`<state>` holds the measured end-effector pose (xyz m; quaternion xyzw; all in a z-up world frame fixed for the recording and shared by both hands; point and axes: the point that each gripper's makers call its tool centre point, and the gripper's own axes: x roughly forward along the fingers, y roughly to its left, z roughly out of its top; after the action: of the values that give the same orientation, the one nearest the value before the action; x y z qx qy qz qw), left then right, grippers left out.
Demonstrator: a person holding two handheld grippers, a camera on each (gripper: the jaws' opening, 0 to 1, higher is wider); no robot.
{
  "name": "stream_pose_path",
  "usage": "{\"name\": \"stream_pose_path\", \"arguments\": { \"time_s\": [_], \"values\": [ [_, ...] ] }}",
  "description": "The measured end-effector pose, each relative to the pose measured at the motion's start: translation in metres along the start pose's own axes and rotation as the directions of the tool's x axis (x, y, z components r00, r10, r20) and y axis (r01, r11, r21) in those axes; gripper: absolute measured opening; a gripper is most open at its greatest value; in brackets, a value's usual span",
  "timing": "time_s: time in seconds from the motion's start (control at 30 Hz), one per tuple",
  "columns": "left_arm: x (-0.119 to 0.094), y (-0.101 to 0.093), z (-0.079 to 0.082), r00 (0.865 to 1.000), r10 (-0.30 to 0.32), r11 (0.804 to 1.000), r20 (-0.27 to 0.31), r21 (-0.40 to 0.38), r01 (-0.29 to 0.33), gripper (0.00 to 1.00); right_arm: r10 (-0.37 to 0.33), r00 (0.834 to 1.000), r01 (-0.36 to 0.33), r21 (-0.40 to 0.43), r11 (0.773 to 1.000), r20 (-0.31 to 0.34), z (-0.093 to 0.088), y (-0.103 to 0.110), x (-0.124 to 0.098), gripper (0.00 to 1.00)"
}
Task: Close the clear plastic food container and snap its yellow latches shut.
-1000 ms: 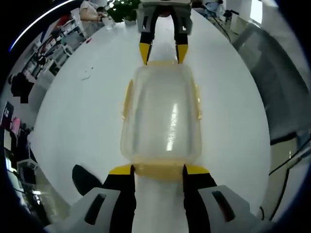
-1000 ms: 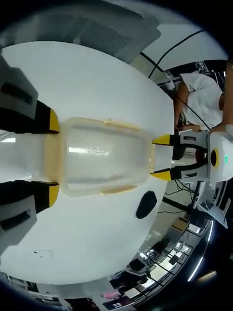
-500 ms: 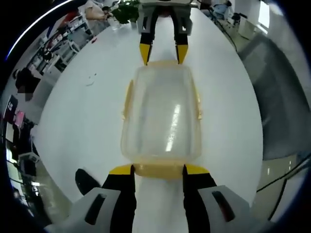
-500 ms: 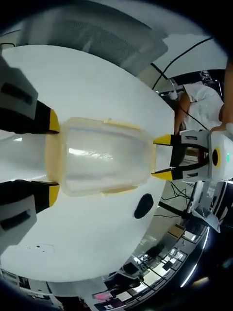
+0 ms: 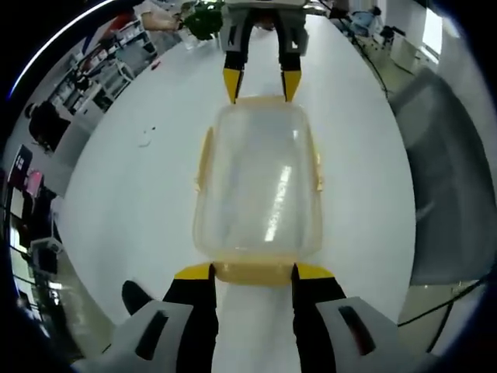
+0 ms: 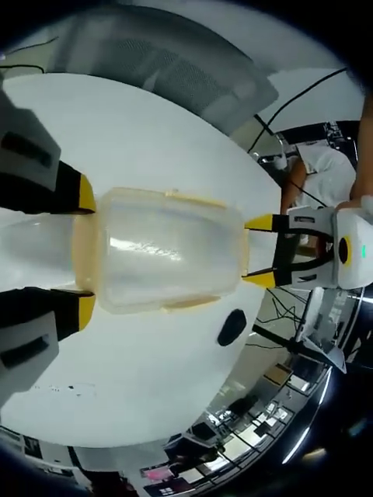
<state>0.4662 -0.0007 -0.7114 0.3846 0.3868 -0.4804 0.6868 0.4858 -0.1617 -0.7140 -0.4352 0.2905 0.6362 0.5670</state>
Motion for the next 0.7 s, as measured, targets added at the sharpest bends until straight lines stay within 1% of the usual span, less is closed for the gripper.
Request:
{"name": "stream_pose_path", "arguments": {
  "time_s": [0.13, 0.3, 0.5, 0.7],
  "values": [
    [0.006, -0.005, 0.011, 1.0, 0.005, 1.0, -0.005, -0.01, -0.005, 0.34, 0.009, 1.0, -0.009, -0.01, 1.0, -0.011, -0.01, 0.001, -0.005, 0.34],
    [0.01, -0.01, 0.023, 1.0, 0.004, 0.999, 0.003, -0.035, -0.004, 0.34, 0.016, 1.0, -0.017, -0.019, 1.0, -0.017, -0.023, 0.001, -0.011, 0.34],
    [0.017, -0.014, 0.039, 1.0, 0.018, 0.998, -0.002, -0.064, -0.018, 0.34, 0.031, 0.999, -0.032, -0.037, 0.999, -0.03, -0.037, -0.001, -0.019, 0.34],
    [0.022, -0.017, 0.051, 1.0, 0.018, 0.996, 0.008, -0.084, -0.017, 0.34, 0.039, 0.999, -0.041, -0.055, 0.998, -0.03, -0.049, -0.002, -0.027, 0.34]
  ]
}}
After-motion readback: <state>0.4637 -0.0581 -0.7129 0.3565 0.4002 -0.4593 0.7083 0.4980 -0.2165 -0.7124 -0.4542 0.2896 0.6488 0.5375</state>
